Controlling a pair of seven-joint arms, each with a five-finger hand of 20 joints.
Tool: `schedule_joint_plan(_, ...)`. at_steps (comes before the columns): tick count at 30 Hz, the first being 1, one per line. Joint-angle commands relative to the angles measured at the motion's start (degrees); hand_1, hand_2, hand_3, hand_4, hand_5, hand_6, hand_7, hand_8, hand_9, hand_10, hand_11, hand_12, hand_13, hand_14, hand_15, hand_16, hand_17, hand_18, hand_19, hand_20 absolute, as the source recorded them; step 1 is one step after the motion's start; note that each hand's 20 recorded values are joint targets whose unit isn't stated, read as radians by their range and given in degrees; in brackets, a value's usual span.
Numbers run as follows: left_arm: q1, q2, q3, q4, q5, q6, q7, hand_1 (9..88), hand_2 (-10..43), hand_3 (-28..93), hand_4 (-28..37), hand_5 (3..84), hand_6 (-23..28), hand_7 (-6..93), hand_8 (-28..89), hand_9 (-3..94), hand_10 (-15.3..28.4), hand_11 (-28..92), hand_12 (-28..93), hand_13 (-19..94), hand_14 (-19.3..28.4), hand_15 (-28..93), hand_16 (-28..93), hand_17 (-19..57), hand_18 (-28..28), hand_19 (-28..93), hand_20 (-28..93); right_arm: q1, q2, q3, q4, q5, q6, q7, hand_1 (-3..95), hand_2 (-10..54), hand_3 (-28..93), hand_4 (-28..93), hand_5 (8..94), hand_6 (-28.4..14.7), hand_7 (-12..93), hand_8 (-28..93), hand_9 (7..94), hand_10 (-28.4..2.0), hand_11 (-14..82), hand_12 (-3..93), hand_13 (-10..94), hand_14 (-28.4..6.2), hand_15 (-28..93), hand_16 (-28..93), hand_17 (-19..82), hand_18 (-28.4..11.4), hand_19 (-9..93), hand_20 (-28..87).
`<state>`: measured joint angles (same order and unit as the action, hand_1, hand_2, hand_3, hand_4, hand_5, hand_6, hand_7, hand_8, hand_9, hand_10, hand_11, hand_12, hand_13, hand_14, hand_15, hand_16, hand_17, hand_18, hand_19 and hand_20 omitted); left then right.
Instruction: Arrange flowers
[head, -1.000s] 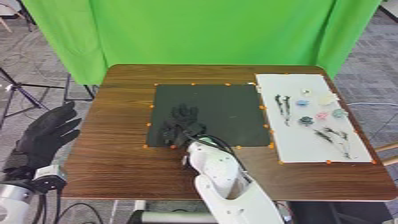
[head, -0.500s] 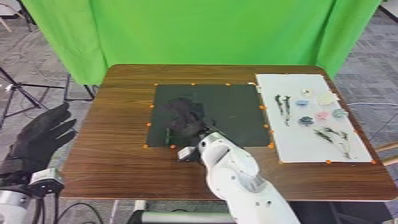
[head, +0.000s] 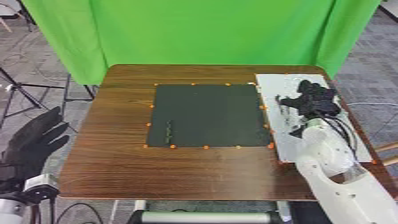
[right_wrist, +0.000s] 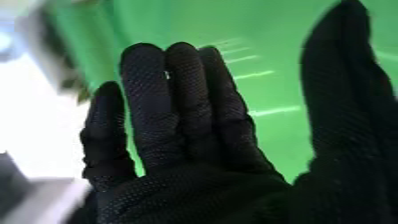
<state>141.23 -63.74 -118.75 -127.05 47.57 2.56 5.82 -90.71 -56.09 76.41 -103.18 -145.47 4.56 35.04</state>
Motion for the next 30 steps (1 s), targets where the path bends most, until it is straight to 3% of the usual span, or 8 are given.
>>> schedule_joint_plan(1,1.15,-0.66,-0.75,-0.56,0.18,0.63,0.38,23.4,-4.7,70,-27.8,24.3,1.8,23.6,-11,19.1,9.3,16,19,16,11.1,20,7,-10.2,18.0,38,10,-9.01,7.34,10.63,-1.78,-2.43,-4.17,4.83,32.3,-9.5,68,-28,44.2,-4.2,52,-20,51.5,-13.2,57.5,36.5,50,-11.2,75,22,14,-20.6,72,49)
schedule_joint_plan(2,1.33,-0.70,-0.84,-0.67,0.18,0.58,0.41,23.4,-4.7,70,-27.7,24.3,1.8,23.5,-11,19.1,9.3,16,19,16,11.1,20,7,-10.2,18.0,38,10,-10.40,7.41,12.08,-2.56,-1.61,-5.49,4.94,27.6,-9.5,74,-28,44.4,-3.9,52,-20,51.7,-13.2,57.6,37.0,50,-11.3,76,22,13,-20.5,72,49)
schedule_joint_plan(5,1.37,-0.68,-1.15,-0.63,0.15,0.51,0.43,23.5,-4.7,70,-27.8,24.4,1.9,23.4,-11,19.2,9.3,16,19,16,11.1,20,7,-10.2,18.0,38,10,-14.58,7.86,15.44,-4.22,-1.29,-7.89,4.44,23.4,-9.5,79,-28,45.2,-3.4,53,-20,50.5,-14.0,58.6,38.8,48,-12.0,77,24,12,-20.4,70,48)
schedule_joint_plan(15,1.16,-0.33,-1.54,-0.38,0.25,0.04,0.23,23.6,-5.1,70,-27.5,24.4,2.0,23.2,-11,19.1,9.2,16,19,16,11.2,21,7,-10.2,18.0,38,10,-22.72,6.90,24.81,-9.39,9.12,-20.33,3.81,17.6,-9.5,75,-28,51.1,-3.3,54,-20,50.8,-15.5,58.9,40.6,47,-13.7,78,25,10,-20.9,67,48)
schedule_joint_plan(24,1.02,-0.15,-1.27,-0.24,0.34,-0.24,0.12,23.6,-5.1,70,-27.6,24.6,2.1,23.4,-11,19.0,9.2,16,19,16,11.2,21,7,-10.2,18.0,38,10,-24.41,5.81,25.71,-8.98,11.04,-22.26,3.73,15.9,-9.5,77,-28,51.4,-3.3,54,-19,51.0,-15.6,58.3,41.0,47,-14.0,78,25,10,-21.0,67,48)
schedule_joint_plan(30,0.62,0.09,-1.16,-0.06,0.28,-0.30,-0.23,23.7,-5.2,70,-27.5,24.7,2.1,23.5,-11,19.0,9.3,16,19,16,11.2,21,7,-10.2,18.0,38,10,-25.01,5.24,24.40,-8.60,9.86,-21.72,3.26,19.2,-9.5,79,-28,53.6,-2.0,56,-19,54.1,-13.8,59.6,40.8,50,-13.1,78,25,11,-20.8,66,47)
